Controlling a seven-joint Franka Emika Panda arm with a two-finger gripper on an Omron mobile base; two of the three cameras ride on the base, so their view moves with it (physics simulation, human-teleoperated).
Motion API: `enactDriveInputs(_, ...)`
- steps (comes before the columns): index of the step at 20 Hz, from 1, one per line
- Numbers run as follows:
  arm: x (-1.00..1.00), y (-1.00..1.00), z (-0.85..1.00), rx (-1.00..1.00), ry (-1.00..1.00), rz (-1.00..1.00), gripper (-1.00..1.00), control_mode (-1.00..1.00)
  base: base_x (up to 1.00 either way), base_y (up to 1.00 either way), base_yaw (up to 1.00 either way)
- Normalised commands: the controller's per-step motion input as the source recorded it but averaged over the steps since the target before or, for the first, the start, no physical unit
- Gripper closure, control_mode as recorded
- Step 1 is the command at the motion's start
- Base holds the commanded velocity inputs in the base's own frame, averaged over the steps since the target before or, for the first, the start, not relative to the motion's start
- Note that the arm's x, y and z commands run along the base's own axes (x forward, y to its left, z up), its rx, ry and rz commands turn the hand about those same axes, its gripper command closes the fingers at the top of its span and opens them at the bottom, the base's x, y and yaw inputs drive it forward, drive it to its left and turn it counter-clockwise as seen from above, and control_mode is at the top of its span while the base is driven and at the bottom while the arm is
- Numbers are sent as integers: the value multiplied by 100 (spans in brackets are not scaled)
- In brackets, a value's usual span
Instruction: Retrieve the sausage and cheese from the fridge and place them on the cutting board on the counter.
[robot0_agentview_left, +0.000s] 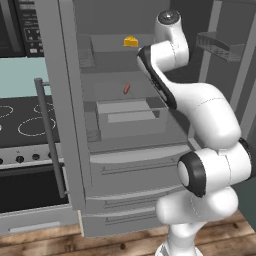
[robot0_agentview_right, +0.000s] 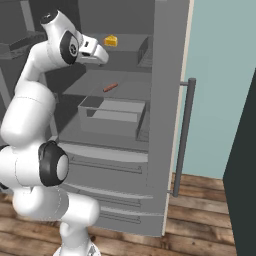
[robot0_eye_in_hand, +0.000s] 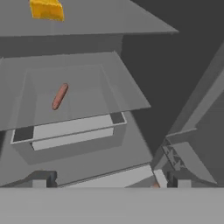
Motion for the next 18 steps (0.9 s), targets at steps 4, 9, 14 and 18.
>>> enactDriveInputs(4, 4, -2, 0, 0, -1, -1, -100, 100, 24, -1, 0)
enactDriveInputs(9, 0, 0, 0, 0, 0, 0, -100, 100, 54, 0, 2)
enactDriveInputs(14, 0, 0, 0, 0, 0, 0, -100, 100, 59, 0, 2)
enactDriveInputs(18, 0, 0, 0, 0, 0, 0, -100, 100, 66, 0, 1)
